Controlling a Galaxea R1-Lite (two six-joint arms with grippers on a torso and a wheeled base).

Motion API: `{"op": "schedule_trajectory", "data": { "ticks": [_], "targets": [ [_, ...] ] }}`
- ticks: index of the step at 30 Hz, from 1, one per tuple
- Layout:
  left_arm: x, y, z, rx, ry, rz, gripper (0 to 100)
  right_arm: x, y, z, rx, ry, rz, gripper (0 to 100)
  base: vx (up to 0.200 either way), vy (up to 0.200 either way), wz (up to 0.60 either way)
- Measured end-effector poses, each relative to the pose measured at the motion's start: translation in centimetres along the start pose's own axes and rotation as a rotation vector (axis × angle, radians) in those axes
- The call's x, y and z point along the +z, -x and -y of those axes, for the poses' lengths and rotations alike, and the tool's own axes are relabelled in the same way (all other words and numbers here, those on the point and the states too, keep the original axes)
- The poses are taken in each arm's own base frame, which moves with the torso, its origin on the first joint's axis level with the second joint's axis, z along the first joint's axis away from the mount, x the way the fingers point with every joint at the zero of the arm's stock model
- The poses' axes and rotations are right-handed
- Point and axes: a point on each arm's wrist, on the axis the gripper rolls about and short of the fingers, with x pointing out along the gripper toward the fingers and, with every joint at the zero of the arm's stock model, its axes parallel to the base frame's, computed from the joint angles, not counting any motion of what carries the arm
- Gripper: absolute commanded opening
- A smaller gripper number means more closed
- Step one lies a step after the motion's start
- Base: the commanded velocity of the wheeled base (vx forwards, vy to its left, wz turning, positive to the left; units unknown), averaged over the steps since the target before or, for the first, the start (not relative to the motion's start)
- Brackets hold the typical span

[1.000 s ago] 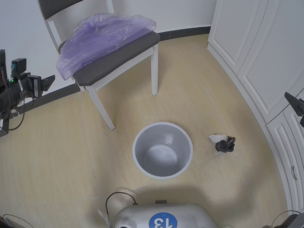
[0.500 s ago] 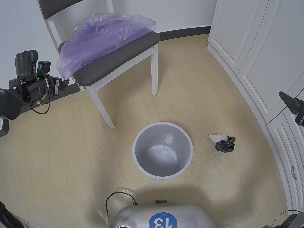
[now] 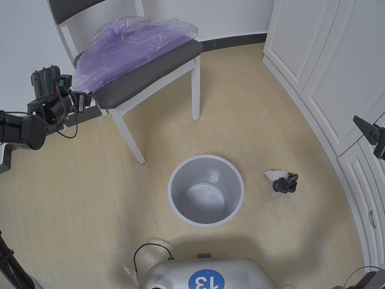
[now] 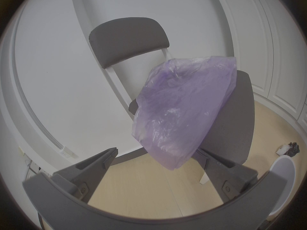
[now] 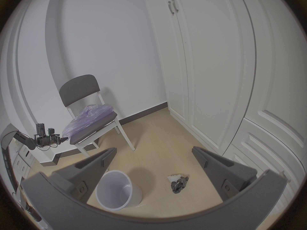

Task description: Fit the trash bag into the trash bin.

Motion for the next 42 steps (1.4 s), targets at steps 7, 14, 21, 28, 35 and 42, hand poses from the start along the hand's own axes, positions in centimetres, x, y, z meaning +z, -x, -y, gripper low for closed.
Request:
{"op": "schedule_trajectory", "data": {
  "ticks": [7,14,21,28,35,42],
  "targets": [
    [-0.2,-0.5,0.0,0.003,0.004,-0.002,0,0.2,0.2,0.0,0.005,-0.002,0.01,100,0.0,0.0,0.0],
    [-0.1,-0.4,0.4,-0.009,0.054,-0.003,0,0.1,0.2,0.0,0.008,-0.001,0.007,100,0.0,0.0,0.0],
    [0.6,0.5,1.2,-0.038,0.064,0.012,0,-0.2,0.3,-0.2,0.026,0.0,-0.007,100,0.0,0.0,0.0],
    [2.1,2.9,2.1,-0.081,0.07,0.05,0,-1.0,0.5,-1.0,0.082,0.003,-0.04,100,0.0,0.0,0.0],
    [3.8,6.4,2.8,-0.144,0.073,0.091,0,-2.2,0.9,-2.1,0.129,0.012,-0.082,100,0.0,0.0,0.0],
    [5.6,9.9,2.4,-0.184,0.075,0.148,0,-2.9,1.4,-3.3,0.162,0.019,-0.102,100,0.0,0.0,0.0]
  ]
}}
